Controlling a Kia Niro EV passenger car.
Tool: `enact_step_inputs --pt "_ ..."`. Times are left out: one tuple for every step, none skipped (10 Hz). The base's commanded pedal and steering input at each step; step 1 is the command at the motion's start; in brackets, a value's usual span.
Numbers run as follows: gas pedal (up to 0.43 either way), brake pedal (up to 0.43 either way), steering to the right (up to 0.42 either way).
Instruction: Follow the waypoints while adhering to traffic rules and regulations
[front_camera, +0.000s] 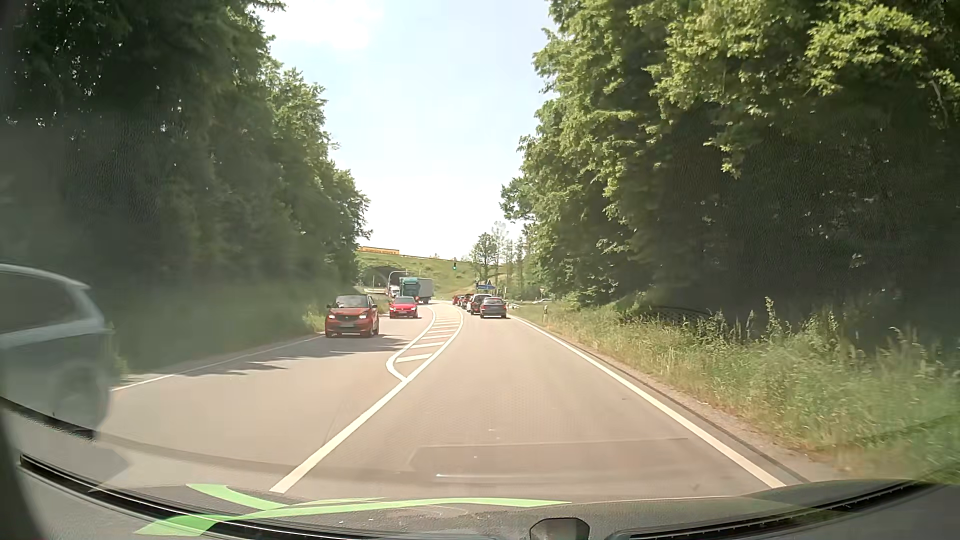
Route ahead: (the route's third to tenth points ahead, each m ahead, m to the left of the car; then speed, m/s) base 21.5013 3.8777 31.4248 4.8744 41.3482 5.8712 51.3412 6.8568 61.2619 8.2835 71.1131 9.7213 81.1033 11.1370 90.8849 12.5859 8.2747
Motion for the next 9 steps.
enact_step_inputs --pt "0.000 0.085 -0.004" --pt "0.000 0.079 -0.004" --pt "0.000 0.079 -0.004" --pt "0.000 0.079 -0.004" --pt "0.000 0.085 -0.004" --pt "0.000 0.098 -0.003" --pt "0.000 0.104 -0.003" --pt "0.000 0.110 -0.003" --pt "0.000 0.116 -0.004"
